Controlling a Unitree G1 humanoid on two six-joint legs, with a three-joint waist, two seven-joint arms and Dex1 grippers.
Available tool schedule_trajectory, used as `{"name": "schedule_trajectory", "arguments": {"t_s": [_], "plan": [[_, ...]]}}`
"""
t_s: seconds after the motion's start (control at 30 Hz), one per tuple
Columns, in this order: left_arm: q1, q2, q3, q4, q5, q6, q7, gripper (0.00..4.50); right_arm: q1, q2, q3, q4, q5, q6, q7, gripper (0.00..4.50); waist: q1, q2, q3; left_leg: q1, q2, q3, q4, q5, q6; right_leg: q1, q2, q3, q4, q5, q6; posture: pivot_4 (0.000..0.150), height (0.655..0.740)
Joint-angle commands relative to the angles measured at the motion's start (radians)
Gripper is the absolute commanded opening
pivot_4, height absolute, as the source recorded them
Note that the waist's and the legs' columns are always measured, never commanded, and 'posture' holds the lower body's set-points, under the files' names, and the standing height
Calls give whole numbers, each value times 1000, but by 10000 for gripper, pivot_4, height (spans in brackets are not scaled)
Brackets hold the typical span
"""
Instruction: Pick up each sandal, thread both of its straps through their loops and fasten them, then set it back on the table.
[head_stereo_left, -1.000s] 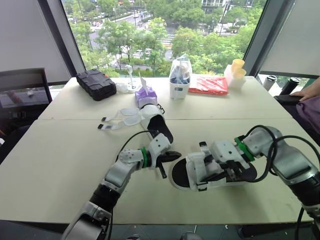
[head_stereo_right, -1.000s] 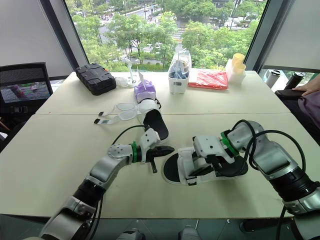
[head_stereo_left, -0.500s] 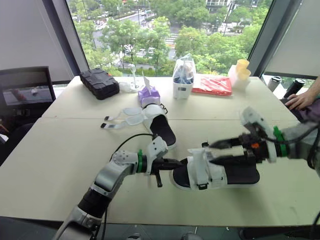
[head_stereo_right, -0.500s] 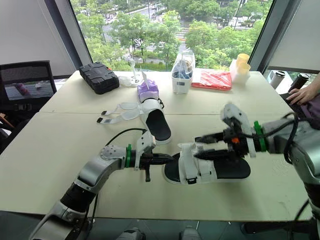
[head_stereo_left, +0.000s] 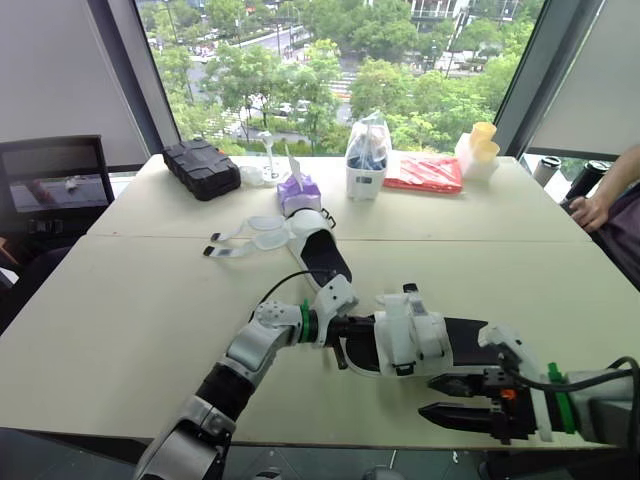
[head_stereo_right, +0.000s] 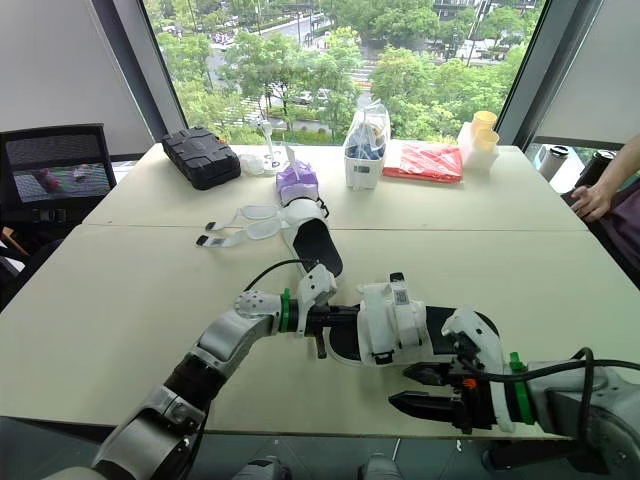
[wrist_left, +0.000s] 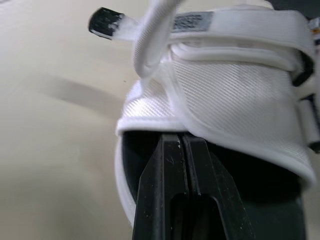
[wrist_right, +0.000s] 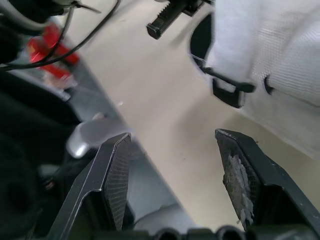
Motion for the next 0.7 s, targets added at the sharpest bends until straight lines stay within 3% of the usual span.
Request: {"name": "schedule_trajectory", "arguments": {"t_s": [0.03,0.23,0.53,0.6,0.7], "plan": [[-18,-9,24,10,7,-42,4,0,7,51,24,-28,-28,-49,-95,28703,-1,0,0,0,0,0,0,0,0,0,0,0,0,1,0,1500,7400],[-2,-3,21,2,10,-48,-5,0,-11,126,70,14,-50,-85,-195,28703,-1,0,0,0,0,0,-2,0,0,-1,0,0,0,1,0,1500,7400],[9,1,14,-6,17,-53,0,0,-45,268,70,35,69,-50,-303,28703,-4,0,0,0,0,0,-2,0,0,-1,0,0,0,1,-1,1500,7400],[13,1,11,-8,18,-56,2,0,-53,292,60,35,100,-47,-332,23287,-4,1,0,0,0,0,-2,0,0,-1,0,0,0,1,-1,1500,7400],[18,0,8,-10,22,-59,4,0,-61,303,53,47,122,-47,-365,9807,-2,1,0,0,0,-1,-2,0,0,-1,0,0,0,1,-1,1500,7400]]}}
